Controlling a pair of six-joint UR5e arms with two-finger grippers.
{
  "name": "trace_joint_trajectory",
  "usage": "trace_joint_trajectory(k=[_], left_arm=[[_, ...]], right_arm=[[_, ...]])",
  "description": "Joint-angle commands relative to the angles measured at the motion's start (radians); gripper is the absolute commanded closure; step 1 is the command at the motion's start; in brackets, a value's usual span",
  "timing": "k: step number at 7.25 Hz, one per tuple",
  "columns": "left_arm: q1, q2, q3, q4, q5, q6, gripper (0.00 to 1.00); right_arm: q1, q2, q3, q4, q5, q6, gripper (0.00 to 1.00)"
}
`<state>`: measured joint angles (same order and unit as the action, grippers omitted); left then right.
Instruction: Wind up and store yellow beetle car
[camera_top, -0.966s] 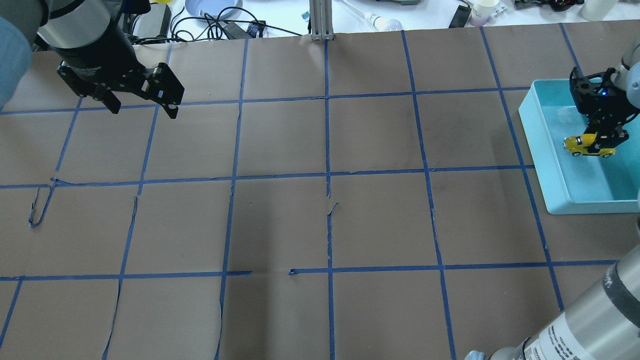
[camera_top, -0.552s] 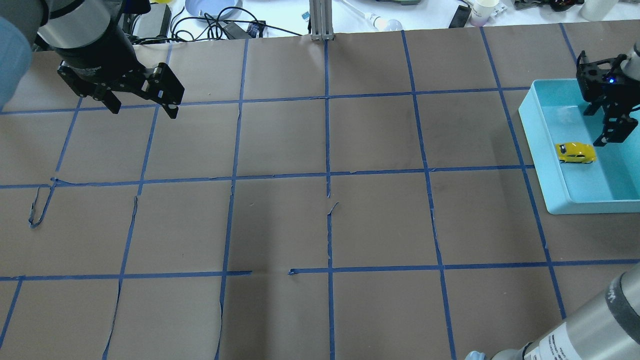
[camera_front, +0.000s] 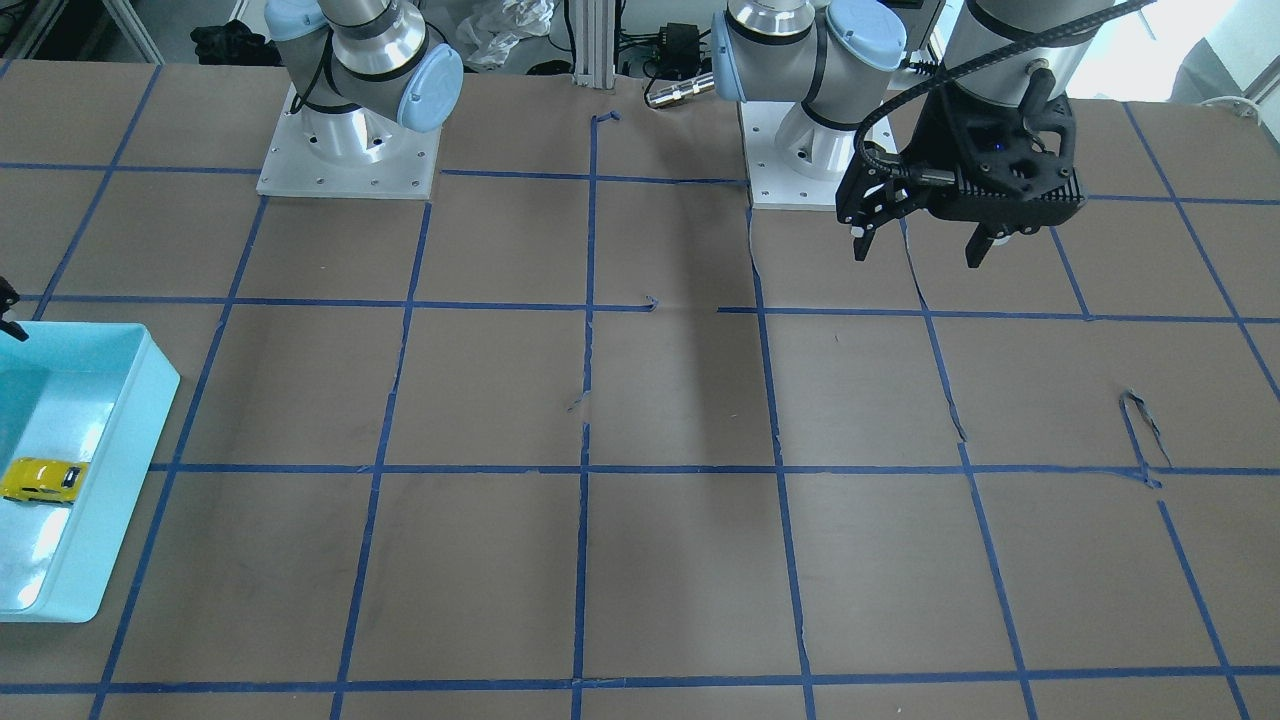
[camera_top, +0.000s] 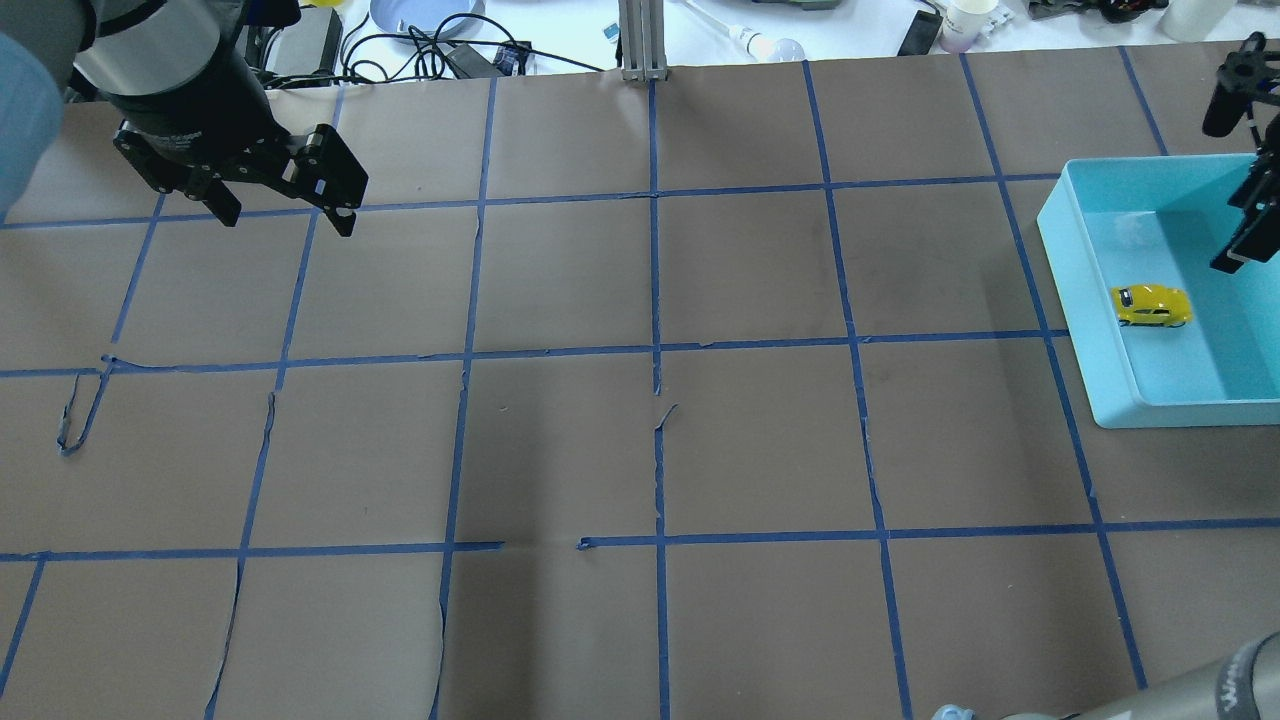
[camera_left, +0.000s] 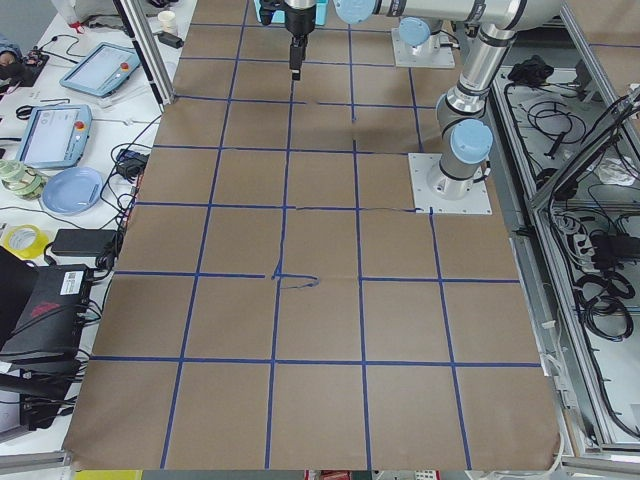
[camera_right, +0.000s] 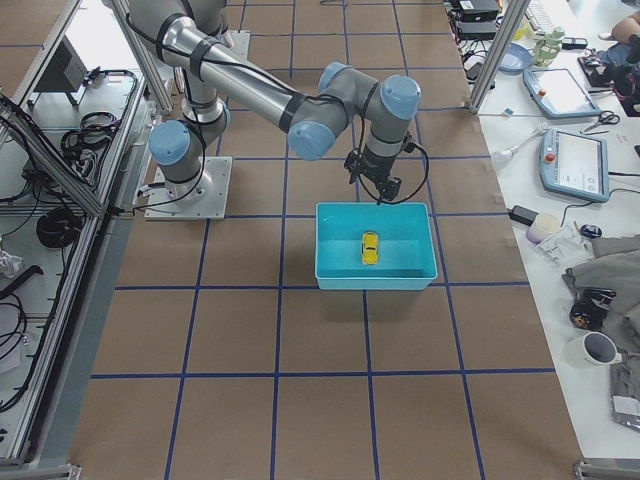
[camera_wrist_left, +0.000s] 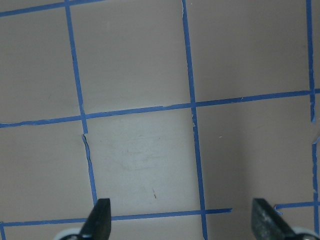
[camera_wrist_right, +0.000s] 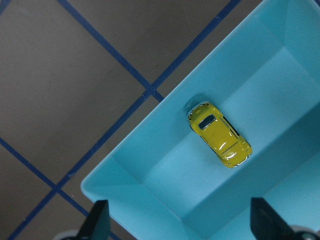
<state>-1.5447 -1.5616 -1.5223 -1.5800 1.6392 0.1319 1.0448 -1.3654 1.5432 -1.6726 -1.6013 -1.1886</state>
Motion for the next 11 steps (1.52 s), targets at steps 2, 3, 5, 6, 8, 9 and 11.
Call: trace_joint_trajectory(k=[2,3,5,6,8,9,11], left_arm=[[0.002,0.002,0.005,-0.002,0.001,0.0,0.0],[0.012,0.003,0.01,-0.005,0.005,0.005,0.0],[0.041,0.009,0.016,-0.069,0.004,0.005,0.0],[0.052,0.009,0.013,-0.068,0.004,0.006,0.0],[0.049,0.009,0.011,-0.066,0.001,0.02,0.0],[0.049,0.009,0.01,-0.066,-0.001,0.02,0.0],[0.049,0.009,0.01,-0.066,-0.001,0.02,0.0]], right_arm=[[0.065,-0.118,-0.005,0.112,0.083,0.616,0.0],[0.117,-0.15,-0.005,0.126,0.086,0.808,0.0],[0.263,-0.168,-0.003,0.129,0.072,1.018,0.0],[0.335,-0.169,-0.003,0.129,0.072,1.143,0.0],[0.479,-0.172,-0.005,0.128,0.07,1.311,0.0],[0.5,-0.199,-0.005,0.131,0.072,1.32,0.0],[0.5,-0.231,-0.005,0.171,0.078,1.319,0.0]])
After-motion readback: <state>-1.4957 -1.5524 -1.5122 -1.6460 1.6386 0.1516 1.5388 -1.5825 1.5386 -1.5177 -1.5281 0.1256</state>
